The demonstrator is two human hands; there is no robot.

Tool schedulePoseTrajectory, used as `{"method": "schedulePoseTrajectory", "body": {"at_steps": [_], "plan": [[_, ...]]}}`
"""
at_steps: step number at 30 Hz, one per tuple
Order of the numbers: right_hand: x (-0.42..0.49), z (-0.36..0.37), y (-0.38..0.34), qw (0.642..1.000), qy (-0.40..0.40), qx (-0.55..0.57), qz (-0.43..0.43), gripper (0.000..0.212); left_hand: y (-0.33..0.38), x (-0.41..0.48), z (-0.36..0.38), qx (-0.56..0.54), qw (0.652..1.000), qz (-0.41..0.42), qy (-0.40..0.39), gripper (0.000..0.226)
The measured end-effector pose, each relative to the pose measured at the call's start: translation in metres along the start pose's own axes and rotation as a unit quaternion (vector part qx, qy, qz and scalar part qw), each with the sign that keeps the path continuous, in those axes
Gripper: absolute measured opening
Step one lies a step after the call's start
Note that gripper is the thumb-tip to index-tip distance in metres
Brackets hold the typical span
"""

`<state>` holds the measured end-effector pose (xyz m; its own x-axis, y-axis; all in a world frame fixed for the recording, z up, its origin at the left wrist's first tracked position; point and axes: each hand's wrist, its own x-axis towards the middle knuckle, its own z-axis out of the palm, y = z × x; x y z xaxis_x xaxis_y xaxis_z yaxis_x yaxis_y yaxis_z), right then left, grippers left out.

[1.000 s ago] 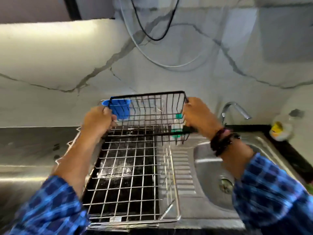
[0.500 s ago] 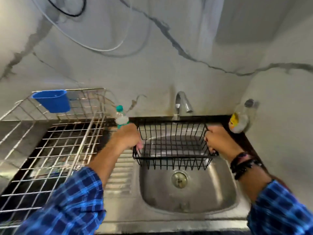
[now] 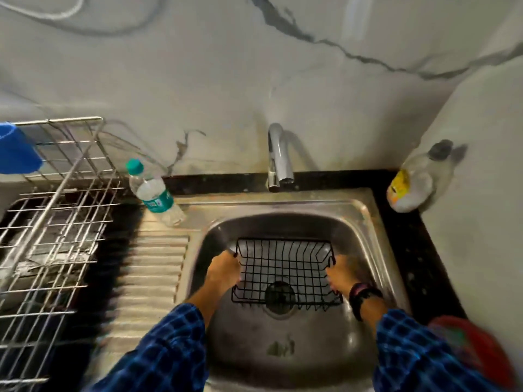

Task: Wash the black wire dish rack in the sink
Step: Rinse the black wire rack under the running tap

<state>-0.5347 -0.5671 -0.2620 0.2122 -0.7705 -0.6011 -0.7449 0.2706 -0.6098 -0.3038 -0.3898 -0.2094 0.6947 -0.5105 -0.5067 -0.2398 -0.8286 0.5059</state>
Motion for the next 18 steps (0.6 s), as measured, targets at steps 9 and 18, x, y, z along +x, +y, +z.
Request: {"method": "schedulePoseTrajectory", "body": {"at_steps": [9,18], "plan": [[-0.004,0.007,0.000,0.994,-0.011,-0.106,-0.019,0.048,-0.032,0.012,0.033,0.020,0.999,-0.025,-0.032,0.021],[-0.087,-0.043,-0.013,0.984,0.083,0.004,-0.159,0.051,0.023,-0.007,-0.029,0.114,0.986,0.102,0.066,0.032]]}}
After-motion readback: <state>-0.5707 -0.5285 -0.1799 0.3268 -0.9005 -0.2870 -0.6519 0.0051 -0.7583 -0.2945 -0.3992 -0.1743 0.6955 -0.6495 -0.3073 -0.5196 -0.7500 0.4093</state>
